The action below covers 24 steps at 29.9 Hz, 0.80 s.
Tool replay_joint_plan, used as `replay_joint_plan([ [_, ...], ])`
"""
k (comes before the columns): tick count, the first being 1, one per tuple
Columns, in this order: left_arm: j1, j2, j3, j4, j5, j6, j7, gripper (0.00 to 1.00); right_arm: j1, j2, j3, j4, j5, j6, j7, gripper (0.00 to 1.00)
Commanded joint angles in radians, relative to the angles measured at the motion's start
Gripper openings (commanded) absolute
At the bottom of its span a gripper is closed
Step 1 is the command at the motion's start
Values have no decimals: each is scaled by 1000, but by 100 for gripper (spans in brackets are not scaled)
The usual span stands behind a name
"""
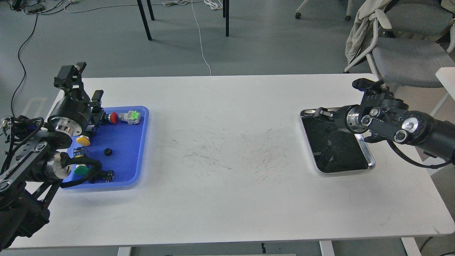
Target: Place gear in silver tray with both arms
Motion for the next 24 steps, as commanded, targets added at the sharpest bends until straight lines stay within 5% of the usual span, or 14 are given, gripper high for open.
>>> replay_joint_plan([
  [1, -2, 0, 2, 0, 0, 0, 5, 98, -13, -81, 203, 77, 3, 2, 13, 93],
  [8, -23, 61, 24, -23, 23, -5, 26, 98, -205, -205, 701, 354, 254, 30, 27, 93],
  [18, -59, 330, 86, -222, 83, -80, 41, 98, -577, -225, 1255, 360, 912, 197, 34, 93],
  [24, -54, 577, 87, -412, 178, -234, 43, 98, -755, -155, 1355, 326, 1020, 229, 125, 94],
])
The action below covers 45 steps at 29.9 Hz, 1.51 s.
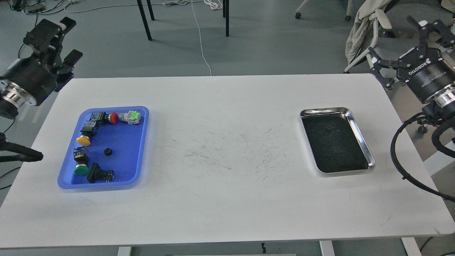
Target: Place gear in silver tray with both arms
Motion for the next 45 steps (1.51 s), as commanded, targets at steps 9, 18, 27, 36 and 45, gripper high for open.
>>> replay_joint_plan([
  [9, 12, 175, 43, -107, 611, -213, -2, 98, -163, 157, 36, -97, 127, 5, 49, 95],
  [18, 1, 85, 286, 30, 1086, -158, -10, 98, -172, 176, 33, -141, 125, 5, 57, 95],
  [27, -1, -83, 332, 199, 1233, -120, -15, 96, -177, 176, 29, -173, 124, 5, 95, 96],
  [36, -18, -118, 414, 280, 1251, -109, -13, 91, -194, 174, 33, -162, 124, 5, 95, 96],
  [45, -62, -172, 463, 409, 1250, -80, -29, 87, -195, 174, 32, -167, 124, 5, 95, 96],
])
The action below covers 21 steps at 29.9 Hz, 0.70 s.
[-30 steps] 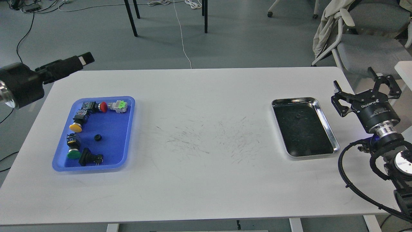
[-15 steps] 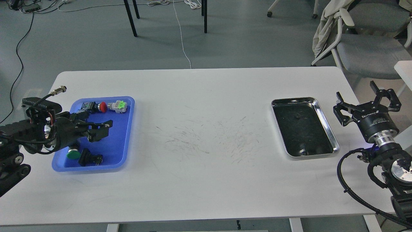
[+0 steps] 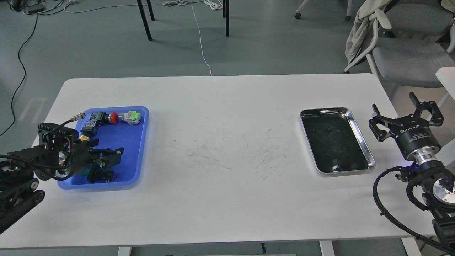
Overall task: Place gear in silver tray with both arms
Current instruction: 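Lower the left gripper into the blue tray and grasp another black gear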
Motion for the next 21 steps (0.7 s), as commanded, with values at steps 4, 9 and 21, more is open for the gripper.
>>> replay_joint_plan([
  [4, -24, -4, 47, 27, -2, 2, -6, 79, 0, 1, -2, -2, 0, 0, 0, 96],
  [9, -24, -4, 67, 36, -2, 19, -6, 68, 0, 1, -4, -2, 0, 0, 0, 96],
  [21, -27, -6, 99, 68, -13, 21, -14, 47, -5, 1, -8, -7, -2, 0, 0, 96],
])
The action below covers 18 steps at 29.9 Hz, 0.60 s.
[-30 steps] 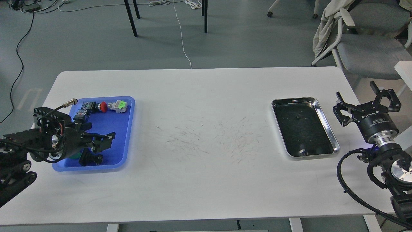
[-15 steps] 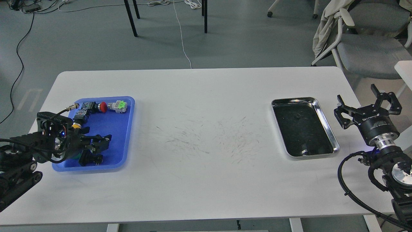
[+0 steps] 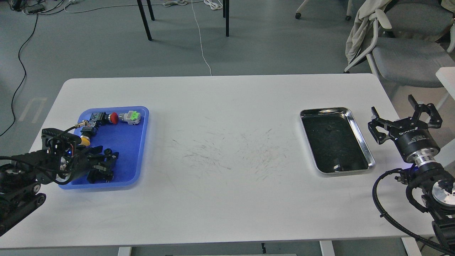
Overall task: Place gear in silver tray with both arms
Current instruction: 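Lower the left gripper into the blue tray and grasp another black gear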
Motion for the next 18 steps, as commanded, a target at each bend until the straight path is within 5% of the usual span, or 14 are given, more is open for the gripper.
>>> replay_joint_plan([
  [1, -1, -1, 7, 13, -5, -1, -5, 46, -1, 0, 0, 1, 0, 0, 0, 96],
  [4, -4, -1, 9, 17, -6, -3, -5, 42, -3, 0, -1, 1, 0, 0, 0, 96],
  [11, -6, -1, 9, 19, -8, -7, -6, 13, -3, 0, -1, 3, 0, 0, 0, 96],
  [18, -10, 5, 9, 19, -9, -7, -6, 9, -3, 0, -3, 4, 0, 0, 0, 96],
])
